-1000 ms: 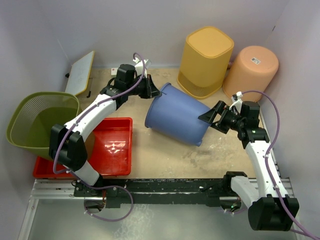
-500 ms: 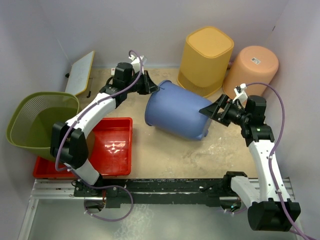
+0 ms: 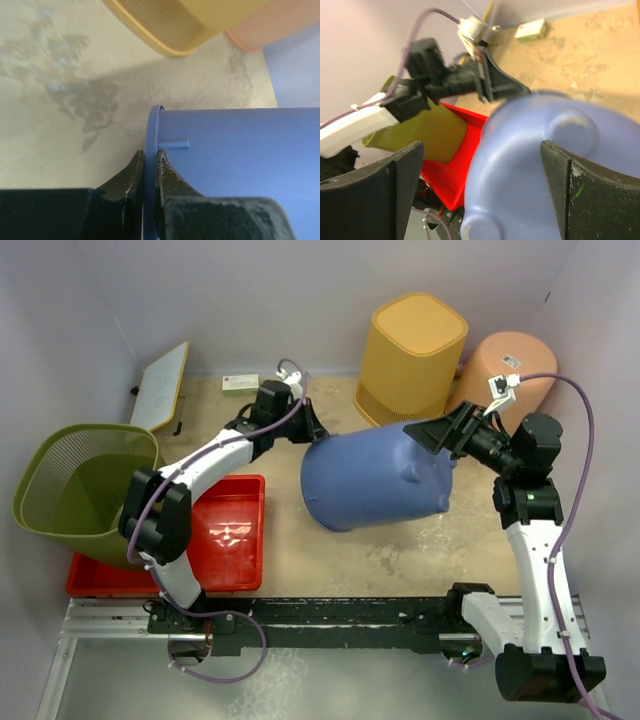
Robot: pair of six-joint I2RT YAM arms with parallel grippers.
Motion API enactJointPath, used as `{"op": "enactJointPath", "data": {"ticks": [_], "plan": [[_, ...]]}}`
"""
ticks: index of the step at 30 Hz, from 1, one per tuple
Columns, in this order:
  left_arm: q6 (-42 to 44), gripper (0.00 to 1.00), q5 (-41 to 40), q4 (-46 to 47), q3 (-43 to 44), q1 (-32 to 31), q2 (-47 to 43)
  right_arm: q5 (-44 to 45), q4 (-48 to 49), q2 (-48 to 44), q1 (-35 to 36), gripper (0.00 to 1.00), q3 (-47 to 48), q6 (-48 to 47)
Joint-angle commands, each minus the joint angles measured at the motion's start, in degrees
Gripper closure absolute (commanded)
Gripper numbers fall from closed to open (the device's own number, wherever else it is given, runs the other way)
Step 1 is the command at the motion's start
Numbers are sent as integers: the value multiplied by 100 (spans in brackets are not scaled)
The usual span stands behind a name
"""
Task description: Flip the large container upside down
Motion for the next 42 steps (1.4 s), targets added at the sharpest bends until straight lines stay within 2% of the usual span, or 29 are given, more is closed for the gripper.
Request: {"op": "enactJointPath", "data": {"ticks": [1,8,15,20,24,28,35,42], "plan": [[-445,100,672,182,-194,-587,115,-519,878,185,116,1,248,331],[-864,100,673,970,-319,-683,429,-600,1567,333,161,1,-121,755],[-746,100,593,1066,-208,-683,712,-559,1666,358,238,1,-313,763],[-350,100,623,922,-178,-659,899,-572,1642,366,256,1,-370,707],[-27,100,556,758,-140,-596,1047,-424,1380,353,257,0,-191,469],[126,99,478,705,-146,-403,1139,216,344,342,259,0,364,-296],[449,86,172,482,-3,-254,1179,1161,-1006,254,256,0,1040,-1180],[501,70,129,383,73,-192,1165,1337,-1269,151,257,0,1064,-1400]]}}
